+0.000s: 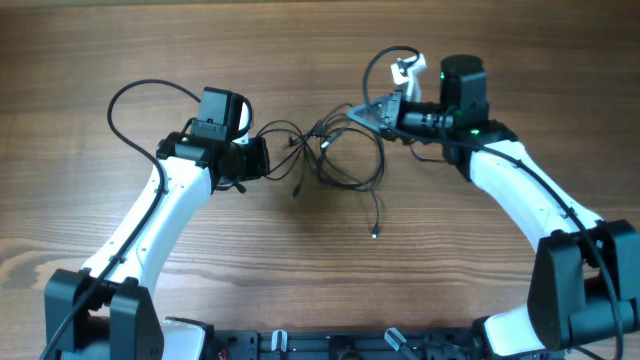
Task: Untangle cables
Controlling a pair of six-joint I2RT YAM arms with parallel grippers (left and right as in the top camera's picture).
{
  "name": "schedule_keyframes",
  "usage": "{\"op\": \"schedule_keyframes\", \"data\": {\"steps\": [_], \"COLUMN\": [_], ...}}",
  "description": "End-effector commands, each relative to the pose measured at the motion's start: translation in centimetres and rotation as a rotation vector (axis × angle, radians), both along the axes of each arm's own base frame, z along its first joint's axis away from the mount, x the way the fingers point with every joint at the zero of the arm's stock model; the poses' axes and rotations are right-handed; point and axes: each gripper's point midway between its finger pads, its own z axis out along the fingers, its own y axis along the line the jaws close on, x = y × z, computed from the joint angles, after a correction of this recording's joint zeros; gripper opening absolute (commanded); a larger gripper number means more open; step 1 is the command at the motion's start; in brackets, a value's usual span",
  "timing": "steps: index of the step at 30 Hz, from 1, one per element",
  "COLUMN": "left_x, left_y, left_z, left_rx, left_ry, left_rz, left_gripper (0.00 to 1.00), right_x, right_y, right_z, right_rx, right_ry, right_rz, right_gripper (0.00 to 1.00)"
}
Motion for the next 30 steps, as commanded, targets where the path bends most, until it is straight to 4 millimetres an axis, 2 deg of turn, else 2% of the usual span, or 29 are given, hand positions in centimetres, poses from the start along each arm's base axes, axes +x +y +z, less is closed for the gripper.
{"op": "schedule_keyframes", "data": {"steps": [1, 2, 3, 5, 6, 7, 8, 10, 12, 15, 18, 22, 26, 27, 29, 30], "left_x": [0.0, -0.1, -0.1, 0.0, 0.3, 0.6, 1.0, 1.1, 0.2, -1.4, -2.3, -2.1, -2.2, -2.1, -1.8, -1.0], "left_y": [0.2, 0.0, -0.4, -1.4, -2.6, -3.8, -5.6, -7.9, -10.1, -11.9, -12.8, -12.9, -13.0, -13.0, -12.9, -12.5], "left_z": [-0.1, 0.0, 0.1, 0.4, 1.0, 1.7, 3.0, 5.0, 7.2, 9.8, 11.9, 12.4, 12.7, 12.7, 12.5, 11.5], "left_rx": [-0.001, -0.012, -0.034, -0.086, -0.153, -0.218, -0.319, -0.462, -0.605, -0.769, -0.878, -0.891, -0.906, -0.904, -0.881, -0.818], "left_ry": [0.009, 0.01, 0.012, 0.004, -0.013, -0.034, -0.068, -0.108, -0.146, -0.154, -0.182, -0.203, -0.21, -0.218, -0.227, -0.231], "left_rz": [0.007, 0.003, -0.007, -0.032, -0.063, -0.092, -0.144, -0.232, -0.376, -0.502, -0.59, -0.607, -0.621, -0.624, -0.611, -0.564], "left_gripper": [0.04, 0.04, 0.04, 0.04, 0.04, 0.04, 0.04, 0.04, 0.04, 0.04, 0.04, 0.04, 0.04, 0.04, 0.04, 0.04], "right_x": [2.5, 2.0, 1.2, 0.3, -0.2, -0.4, -0.7, -1.6, -2.4, -2.2, -2.7, -4.3, -4.1, -4.1, -3.9, -3.9], "right_y": [-6.8, -9.1, -10.4, -11.4, -11.5, -11.2, -9.6, -6.3, -3.4, -0.6, 1.5, 3.7, 4.2, 4.3, 4.1, 4.0], "right_z": [-4.5, -6.6, -7.8, -8.7, -9.0, -9.0, -8.5, -7.1, -5.2, -2.4, -1.9, -2.0, -3.2, -3.5, -4.2, -4.4], "right_rx": [-0.309, -0.433, -0.528, -0.608, -0.638, -0.642, -0.607, -0.493, -0.343, -0.19, -0.16, -0.156, -0.217, -0.233, -0.268, -0.275], "right_ry": [0.069, 0.128, 0.149, 0.165, 0.155, 0.136, 0.065, -0.027, -0.074, -0.123, -0.112, -0.11, -0.035, -0.025, -0.009, -0.006], "right_rz": [-0.308, -0.381, -0.39, -0.378, -0.34, -0.301, -0.187, -0.013, 0.089, 0.125, 0.143, 0.204, 0.121, 0.102, 0.068, 0.06], "right_gripper": [0.04, 0.1, 0.12, 0.23, 0.3, 0.31, 0.33, 0.39, 0.48, 0.53, 0.63, 0.63, 0.42, 0.42, 0.49, 0.49]}}
